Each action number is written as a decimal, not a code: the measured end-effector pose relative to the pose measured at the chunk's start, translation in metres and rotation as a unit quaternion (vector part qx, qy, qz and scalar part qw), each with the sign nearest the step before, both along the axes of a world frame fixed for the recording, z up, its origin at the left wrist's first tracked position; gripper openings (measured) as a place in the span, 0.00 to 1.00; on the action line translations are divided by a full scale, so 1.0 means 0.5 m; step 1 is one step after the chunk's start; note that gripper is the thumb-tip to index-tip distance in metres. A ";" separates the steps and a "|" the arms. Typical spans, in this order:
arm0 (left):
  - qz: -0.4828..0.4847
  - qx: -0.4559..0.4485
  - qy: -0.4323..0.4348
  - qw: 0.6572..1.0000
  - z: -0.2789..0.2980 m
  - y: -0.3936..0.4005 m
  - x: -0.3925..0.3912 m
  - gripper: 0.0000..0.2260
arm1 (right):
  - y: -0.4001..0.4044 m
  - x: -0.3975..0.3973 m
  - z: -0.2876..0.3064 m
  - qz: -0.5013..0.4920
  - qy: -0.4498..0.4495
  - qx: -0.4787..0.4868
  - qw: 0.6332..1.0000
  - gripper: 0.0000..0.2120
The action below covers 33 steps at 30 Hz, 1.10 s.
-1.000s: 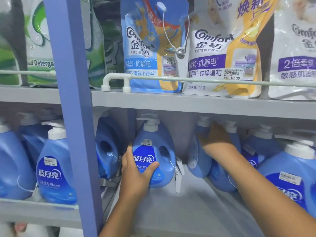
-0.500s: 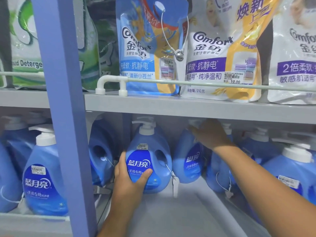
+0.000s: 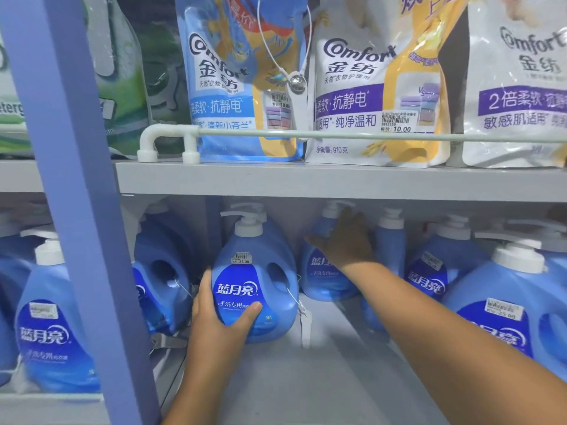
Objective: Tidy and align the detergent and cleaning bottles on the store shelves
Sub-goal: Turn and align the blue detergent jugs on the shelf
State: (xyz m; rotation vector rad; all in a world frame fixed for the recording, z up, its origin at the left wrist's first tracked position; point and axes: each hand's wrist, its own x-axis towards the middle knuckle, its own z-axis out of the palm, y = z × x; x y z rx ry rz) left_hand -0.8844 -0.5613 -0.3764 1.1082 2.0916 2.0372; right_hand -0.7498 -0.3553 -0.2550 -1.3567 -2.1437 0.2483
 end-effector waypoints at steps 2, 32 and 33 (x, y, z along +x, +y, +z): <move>-0.005 -0.007 0.005 1.000 0.000 -0.002 -0.002 0.49 | 0.001 -0.013 -0.002 -0.015 -0.011 0.016 1.000 0.51; -0.016 -0.003 -0.012 1.000 -0.006 -0.010 0.000 0.48 | -0.073 0.193 -0.005 -0.100 -0.206 -0.088 0.970 0.21; -0.016 -0.003 -0.016 1.000 -0.007 -0.011 0.001 0.47 | -0.070 0.205 -0.002 -0.107 -0.200 -0.105 0.968 0.19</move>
